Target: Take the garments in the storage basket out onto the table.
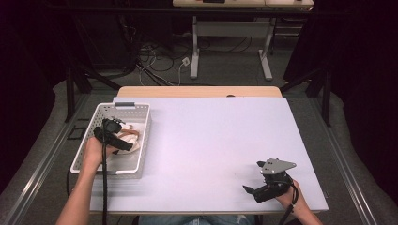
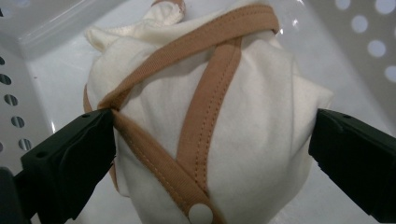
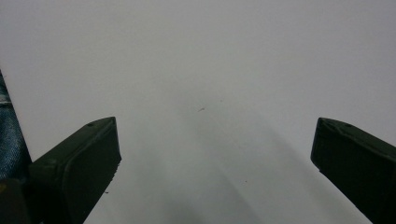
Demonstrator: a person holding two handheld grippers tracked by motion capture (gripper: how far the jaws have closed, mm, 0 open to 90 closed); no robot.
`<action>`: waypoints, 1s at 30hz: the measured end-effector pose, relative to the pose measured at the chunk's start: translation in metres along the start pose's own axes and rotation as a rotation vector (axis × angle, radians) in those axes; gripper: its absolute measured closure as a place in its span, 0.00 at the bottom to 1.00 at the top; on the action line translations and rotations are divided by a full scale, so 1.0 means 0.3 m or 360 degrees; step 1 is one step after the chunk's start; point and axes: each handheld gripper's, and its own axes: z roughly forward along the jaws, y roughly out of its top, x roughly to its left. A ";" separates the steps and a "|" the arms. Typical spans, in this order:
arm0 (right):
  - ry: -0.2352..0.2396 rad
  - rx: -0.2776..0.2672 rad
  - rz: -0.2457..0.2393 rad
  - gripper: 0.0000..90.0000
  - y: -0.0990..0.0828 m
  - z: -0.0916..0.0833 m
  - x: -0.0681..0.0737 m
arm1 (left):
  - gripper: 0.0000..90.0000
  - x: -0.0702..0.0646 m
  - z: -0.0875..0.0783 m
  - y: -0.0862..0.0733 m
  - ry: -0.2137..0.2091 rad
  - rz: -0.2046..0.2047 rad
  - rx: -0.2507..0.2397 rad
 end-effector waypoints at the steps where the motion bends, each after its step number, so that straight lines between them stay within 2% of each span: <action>1: 0.0001 0.0001 -0.0001 0.01 0.000 0.000 0.000 | 0.03 -0.002 0.003 0.001 -0.0002 0.0003 0.0015; 2: 0.0002 0.0001 0.0000 0.01 0.000 0.000 0.000 | 0.03 -0.003 0.010 0.004 0.0002 0.0022 0.0045; 7: 0.0004 -0.0002 0.0001 0.01 -0.001 0.000 0.000 | 0.08 -0.011 0.020 0.007 0.0049 0.0015 0.0095; 12: 0.0009 -0.0018 -0.0009 0.01 -0.001 0.000 -0.001 | 0.15 -0.015 0.021 0.005 0.0067 0.0017 0.0099; 13: 0.0010 -0.0015 -0.0007 0.01 -0.001 0.000 -0.001 | 0.24 -0.016 0.018 0.001 0.0070 0.0044 0.0095; 16: 0.0011 -0.0002 -0.0003 0.01 -0.001 0.001 -0.001 | 0.41 -0.017 0.012 -0.005 0.0089 0.0062 0.0095; 19: 0.0004 -0.0016 -0.0005 0.02 -0.001 0.005 0.001 | 0.54 -0.016 0.015 -0.011 0.0077 0.0061 0.0083; 20: 0.0004 -0.0016 -0.0005 0.02 -0.001 0.005 0.001 | 0.54 -0.016 0.015 -0.013 0.0080 0.0069 0.0087; 21: 0.0016 -0.0009 -0.0002 0.02 0.000 0.005 0.002 | 0.61 -0.012 0.016 -0.015 0.0078 0.0074 0.0085; 22: 0.0016 -0.0009 -0.0002 0.02 0.000 0.005 0.002 | 0.65 -0.012 0.016 -0.015 0.0078 0.0074 0.0085; 30: 0.0012 0.0002 -0.0005 0.02 0.000 0.002 0.001 | 0.76 0.003 0.008 -0.027 0.0048 0.0041 0.0039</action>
